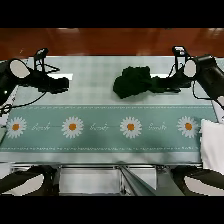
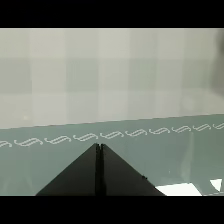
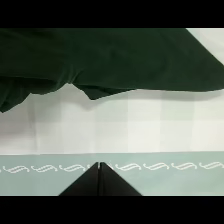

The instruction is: Fold the shirts.

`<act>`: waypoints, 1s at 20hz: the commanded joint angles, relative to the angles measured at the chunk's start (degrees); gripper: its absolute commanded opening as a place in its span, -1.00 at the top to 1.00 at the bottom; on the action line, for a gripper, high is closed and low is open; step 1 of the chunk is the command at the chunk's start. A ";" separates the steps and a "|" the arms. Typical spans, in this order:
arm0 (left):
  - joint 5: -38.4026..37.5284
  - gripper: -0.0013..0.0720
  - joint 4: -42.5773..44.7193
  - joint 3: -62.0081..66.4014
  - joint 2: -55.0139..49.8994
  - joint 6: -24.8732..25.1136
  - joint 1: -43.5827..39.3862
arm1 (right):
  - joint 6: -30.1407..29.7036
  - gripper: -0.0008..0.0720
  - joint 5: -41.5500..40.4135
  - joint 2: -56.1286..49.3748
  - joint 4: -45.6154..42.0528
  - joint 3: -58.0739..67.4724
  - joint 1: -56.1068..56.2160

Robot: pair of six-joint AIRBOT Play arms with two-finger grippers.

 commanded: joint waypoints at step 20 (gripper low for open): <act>3.30 0.91 0.00 0.00 -0.11 0.02 0.04 | 0.02 0.90 -0.11 0.04 0.02 0.00 0.04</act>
